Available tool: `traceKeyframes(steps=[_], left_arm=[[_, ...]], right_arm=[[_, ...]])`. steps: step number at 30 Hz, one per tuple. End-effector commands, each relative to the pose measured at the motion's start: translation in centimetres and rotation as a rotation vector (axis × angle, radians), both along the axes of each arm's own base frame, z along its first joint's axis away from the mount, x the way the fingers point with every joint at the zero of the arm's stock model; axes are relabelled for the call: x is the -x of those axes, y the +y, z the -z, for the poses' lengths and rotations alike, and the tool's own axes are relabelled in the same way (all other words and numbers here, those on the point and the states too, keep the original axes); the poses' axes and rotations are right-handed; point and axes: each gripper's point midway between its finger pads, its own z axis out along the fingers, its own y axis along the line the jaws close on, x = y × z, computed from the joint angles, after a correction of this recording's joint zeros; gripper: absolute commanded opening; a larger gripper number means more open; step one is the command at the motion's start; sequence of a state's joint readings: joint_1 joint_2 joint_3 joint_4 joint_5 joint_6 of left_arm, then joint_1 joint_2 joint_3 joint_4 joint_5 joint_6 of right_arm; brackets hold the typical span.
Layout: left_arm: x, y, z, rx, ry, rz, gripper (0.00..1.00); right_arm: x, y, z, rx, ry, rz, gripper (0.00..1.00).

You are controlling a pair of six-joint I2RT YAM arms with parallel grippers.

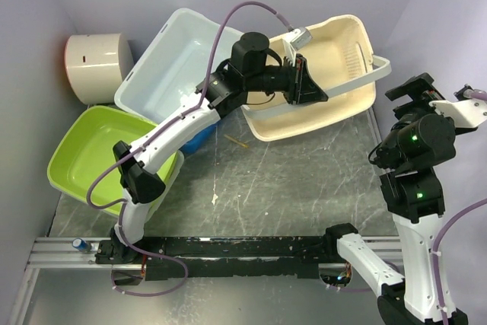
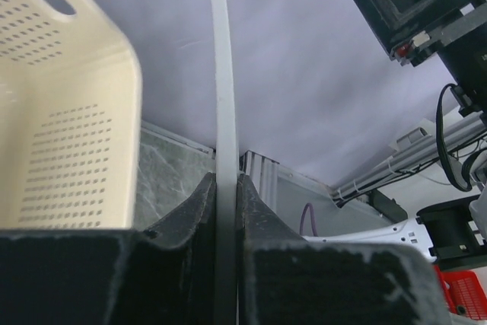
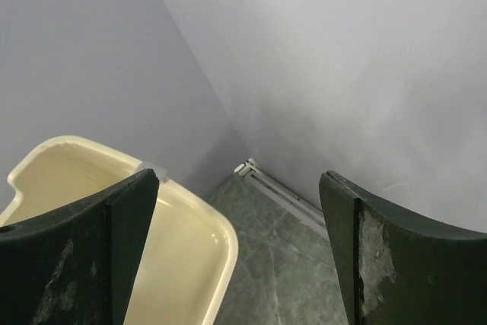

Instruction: Turn the large container upside down

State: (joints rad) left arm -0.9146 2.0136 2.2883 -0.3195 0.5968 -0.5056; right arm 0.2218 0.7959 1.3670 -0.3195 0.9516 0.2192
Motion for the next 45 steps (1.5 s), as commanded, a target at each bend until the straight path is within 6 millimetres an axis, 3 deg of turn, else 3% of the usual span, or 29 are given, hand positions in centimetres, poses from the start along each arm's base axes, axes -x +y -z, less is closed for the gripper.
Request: traceKeyframes(steps=[1,7,17,24,32,33,35,39,40,43,45], left_arm=[[-1.6,0.5,-5.1,0.133,-0.154,-0.058,0.07],[-1.6,0.1,-4.7,0.141,-0.122,-0.048,0.07],[-1.9,-1.5,-0.9,0.111,-0.036,-0.046,0.07],[-2.9,-3.6,3.5,0.049,-0.044,-0.119,0.07],[-2.4,-6.8,9.3,-0.02,-0.013,-0.087,0.07],[-2.4,-7.1,9.7,-0.037,-0.008,-0.081,0.13],[-2.6,-7.6,10.4,-0.066,-0.003,-0.071,0.41],[-2.8,-6.8,8.3,-0.067,-0.049,-0.099,0.92],[-2.9,-6.3,7.4,-0.066,-0.066,-0.112,0.99],[-3.2,-4.0,4.7,-0.064,-0.088,-0.128,1.0],[-4.1,-1.5,4.6,-0.087,-0.062,-0.152,1.0]], right_arm=[[0.8,-0.2,-0.7,-0.009,-0.02,0.007,0.88],[1.1,-0.2,-0.9,-0.015,-0.027,0.001,0.88],[0.7,0.2,-0.6,-0.02,-0.016,-0.026,0.88],[-0.7,1.0,0.3,-0.019,0.021,-0.063,0.88],[-1.8,1.7,1.3,-0.012,0.055,-0.103,0.88],[-1.9,1.8,1.3,-0.009,0.059,-0.11,0.88],[-2.2,2.1,1.5,-0.002,0.074,-0.121,0.88],[-2.8,2.3,1.9,0.004,0.101,-0.13,0.88],[-3.1,2.4,2.0,0.006,0.108,-0.134,0.88],[-3.7,2.8,2.5,0.01,0.132,-0.153,0.88],[-4.2,3.2,3.1,0.005,0.149,-0.169,0.88]])
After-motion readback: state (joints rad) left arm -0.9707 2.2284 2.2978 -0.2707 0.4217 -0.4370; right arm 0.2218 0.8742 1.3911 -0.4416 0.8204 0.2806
